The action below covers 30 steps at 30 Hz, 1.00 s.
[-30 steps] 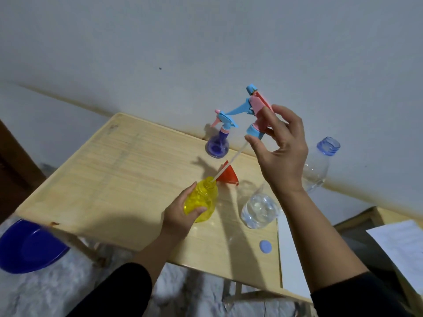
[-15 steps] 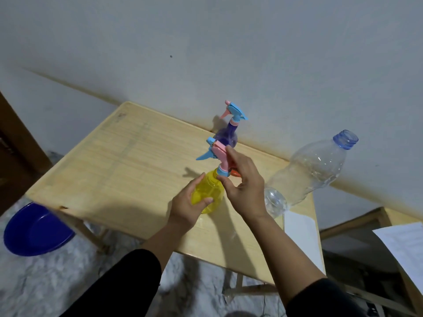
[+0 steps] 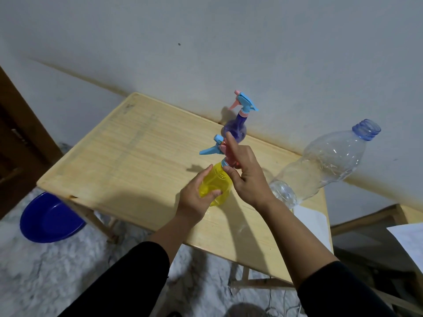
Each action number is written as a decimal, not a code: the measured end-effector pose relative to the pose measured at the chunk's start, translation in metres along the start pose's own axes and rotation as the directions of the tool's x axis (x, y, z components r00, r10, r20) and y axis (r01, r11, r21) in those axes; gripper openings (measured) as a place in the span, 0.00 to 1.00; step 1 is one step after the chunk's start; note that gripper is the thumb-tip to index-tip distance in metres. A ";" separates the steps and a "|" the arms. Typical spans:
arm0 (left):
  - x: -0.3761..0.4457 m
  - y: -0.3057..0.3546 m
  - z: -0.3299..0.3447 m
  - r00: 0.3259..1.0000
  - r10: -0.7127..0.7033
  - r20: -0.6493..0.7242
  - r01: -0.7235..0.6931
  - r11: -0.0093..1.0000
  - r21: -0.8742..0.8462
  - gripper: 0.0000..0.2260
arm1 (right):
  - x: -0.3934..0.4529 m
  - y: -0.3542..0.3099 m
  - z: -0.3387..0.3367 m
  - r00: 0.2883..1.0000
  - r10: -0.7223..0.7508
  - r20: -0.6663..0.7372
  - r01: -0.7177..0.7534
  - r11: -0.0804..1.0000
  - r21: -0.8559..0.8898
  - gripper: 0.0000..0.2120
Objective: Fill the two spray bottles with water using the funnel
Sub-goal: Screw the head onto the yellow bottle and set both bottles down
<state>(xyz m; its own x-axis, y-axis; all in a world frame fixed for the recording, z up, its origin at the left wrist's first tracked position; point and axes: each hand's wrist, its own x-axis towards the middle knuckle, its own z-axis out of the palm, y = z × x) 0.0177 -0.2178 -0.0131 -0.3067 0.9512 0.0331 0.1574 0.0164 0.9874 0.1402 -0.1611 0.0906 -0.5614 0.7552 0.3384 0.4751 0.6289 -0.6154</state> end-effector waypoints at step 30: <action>-0.001 0.005 0.000 1.000 0.004 -0.013 -0.003 1.000 0.024 0.28 | 0.005 0.000 -0.015 0.997 0.005 0.073 -0.005 1.000 0.002 0.37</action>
<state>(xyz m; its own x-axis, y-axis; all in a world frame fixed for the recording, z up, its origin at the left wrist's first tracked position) 0.0187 -0.2188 -0.0081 -0.3180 0.9473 0.0386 0.1808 0.0206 0.9833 0.1478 -0.1546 0.1031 -0.6071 0.7428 0.2823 0.4768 0.6247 -0.6184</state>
